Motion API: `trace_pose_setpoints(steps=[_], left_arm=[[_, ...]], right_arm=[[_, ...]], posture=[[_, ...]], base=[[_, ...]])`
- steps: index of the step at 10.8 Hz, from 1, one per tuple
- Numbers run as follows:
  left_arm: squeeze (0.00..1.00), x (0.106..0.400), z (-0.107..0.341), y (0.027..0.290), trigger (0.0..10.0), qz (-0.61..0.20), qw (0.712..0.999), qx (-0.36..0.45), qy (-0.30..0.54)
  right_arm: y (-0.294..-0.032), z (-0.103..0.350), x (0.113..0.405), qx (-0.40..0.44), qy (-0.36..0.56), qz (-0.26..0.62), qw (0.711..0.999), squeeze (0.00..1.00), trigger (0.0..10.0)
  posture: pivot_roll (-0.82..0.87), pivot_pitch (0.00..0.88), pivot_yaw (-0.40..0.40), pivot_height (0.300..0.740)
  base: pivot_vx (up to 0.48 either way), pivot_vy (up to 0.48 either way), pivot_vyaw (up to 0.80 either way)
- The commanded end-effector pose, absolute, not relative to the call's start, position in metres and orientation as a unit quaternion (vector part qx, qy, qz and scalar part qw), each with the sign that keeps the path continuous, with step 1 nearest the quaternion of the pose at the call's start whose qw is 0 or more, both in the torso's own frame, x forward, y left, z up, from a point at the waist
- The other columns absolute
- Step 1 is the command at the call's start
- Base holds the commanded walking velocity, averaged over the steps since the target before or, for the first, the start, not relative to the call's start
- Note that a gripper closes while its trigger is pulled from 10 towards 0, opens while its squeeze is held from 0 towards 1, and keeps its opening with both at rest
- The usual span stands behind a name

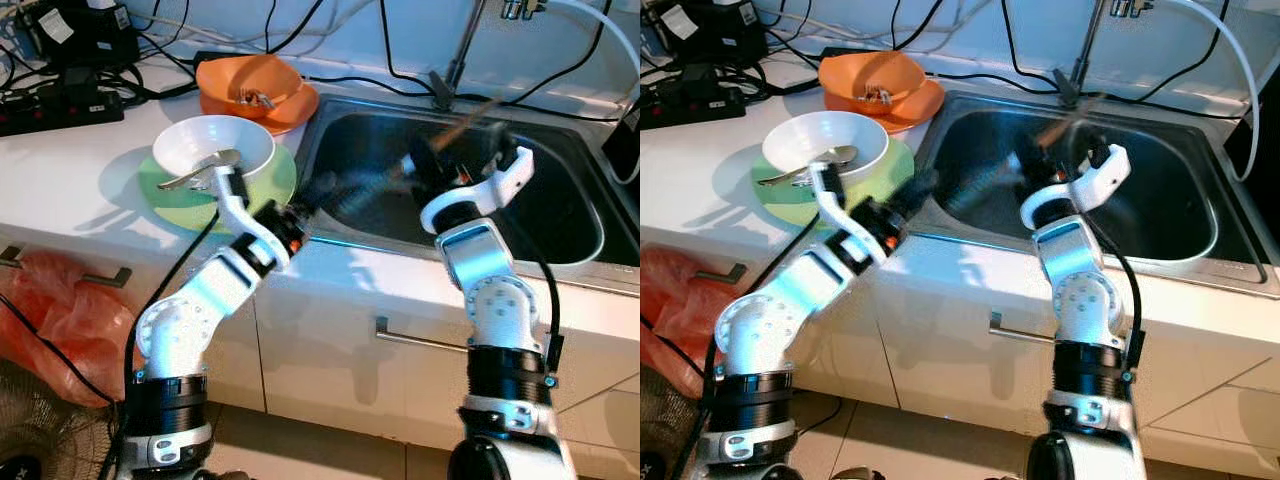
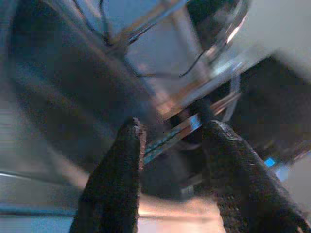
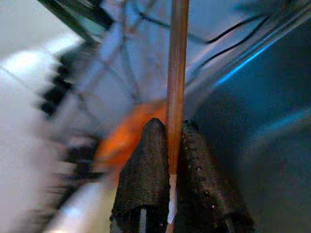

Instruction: Kitchen organization

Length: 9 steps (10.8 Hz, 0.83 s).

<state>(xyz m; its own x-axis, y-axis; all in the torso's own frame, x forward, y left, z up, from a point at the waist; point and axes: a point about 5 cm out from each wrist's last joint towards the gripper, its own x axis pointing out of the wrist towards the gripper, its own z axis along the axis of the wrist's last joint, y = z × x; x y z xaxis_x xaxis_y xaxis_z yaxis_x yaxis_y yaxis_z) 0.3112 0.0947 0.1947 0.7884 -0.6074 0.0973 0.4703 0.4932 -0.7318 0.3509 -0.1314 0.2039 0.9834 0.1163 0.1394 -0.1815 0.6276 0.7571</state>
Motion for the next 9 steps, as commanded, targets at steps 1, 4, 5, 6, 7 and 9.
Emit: trace_pose_setpoints(steps=[1,4,5,6,7,9], left_arm=[[1.00,0.309,0.198,0.090,10.0,-0.320,0.895,-0.304,0.068],[1.00,0.306,0.196,0.082,10.0,-0.338,0.931,-0.129,0.034],[1.00,0.300,0.192,0.080,10.0,-0.346,0.935,-0.071,0.023],[1.00,0.296,0.188,0.079,10.0,-0.362,0.931,-0.034,0.022],[1.00,0.294,0.185,0.078,10.0,-0.369,0.929,-0.012,0.018],[1.00,0.291,0.179,0.079,10.0,-0.388,0.921,0.038,0.018]], right_arm=[[-0.137,0.198,0.354,0.358,-0.039,0.040,0.932,0.00,0.0],[-0.146,0.180,0.356,0.222,-0.042,-0.025,0.974,0.00,0.0],[-0.148,0.177,0.358,0.146,-0.055,-0.036,0.987,0.00,0.0],[-0.151,0.175,0.360,0.094,-0.061,-0.050,0.992,0.00,0.0],[-0.151,0.170,0.362,0.063,-0.061,-0.053,0.995,0.00,0.0],[-0.153,0.156,0.365,0.025,-0.040,-0.045,0.998,0.00,0.0]], posture=[[0.08,0.055,-0.047,0.740],[0.11,0.056,-0.054,0.740],[0.12,0.060,-0.056,0.740],[0.13,0.062,-0.058,0.740],[0.13,0.063,-0.058,0.740],[0.13,0.065,-0.059,0.740]], base=[[0.000,0.000,0.00],[0.000,0.000,0.00],[0.000,0.000,0.00],[0.000,0.000,0.00],[0.000,0.000,0.00],[0.000,0.000,0.00]])
